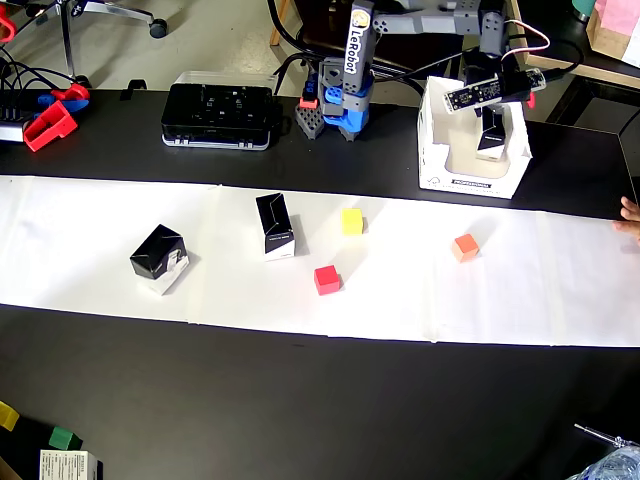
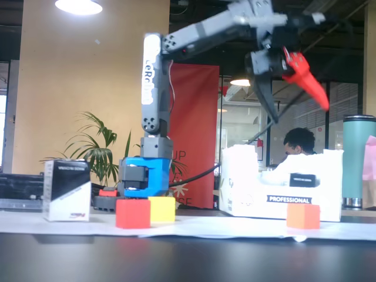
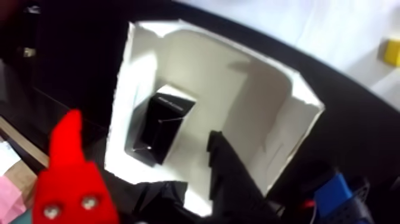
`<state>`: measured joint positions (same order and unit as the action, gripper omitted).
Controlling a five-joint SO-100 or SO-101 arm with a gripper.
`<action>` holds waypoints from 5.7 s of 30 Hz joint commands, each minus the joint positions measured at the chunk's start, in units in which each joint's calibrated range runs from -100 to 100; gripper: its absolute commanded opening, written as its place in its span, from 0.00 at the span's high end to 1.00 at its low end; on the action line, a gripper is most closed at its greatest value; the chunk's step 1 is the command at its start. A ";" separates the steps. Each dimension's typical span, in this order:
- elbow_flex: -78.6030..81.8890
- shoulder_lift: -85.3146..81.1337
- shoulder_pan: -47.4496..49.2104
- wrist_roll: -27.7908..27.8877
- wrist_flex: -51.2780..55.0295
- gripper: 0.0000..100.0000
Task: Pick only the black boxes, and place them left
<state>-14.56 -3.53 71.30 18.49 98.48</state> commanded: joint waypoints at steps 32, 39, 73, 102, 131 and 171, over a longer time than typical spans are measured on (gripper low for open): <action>-12.83 -19.43 -59.04 35.62 0.41 0.51; -13.10 -19.43 -67.96 42.88 -0.39 0.51; 36.55 -9.08 -60.95 35.94 -33.85 0.51; -17.44 4.44 -32.28 14.99 0.73 0.84; 20.77 -5.44 6.96 0.04 -10.48 0.76; -12.65 -5.99 -52.46 7.20 0.65 0.53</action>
<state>-24.80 -3.86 27.27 23.76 98.73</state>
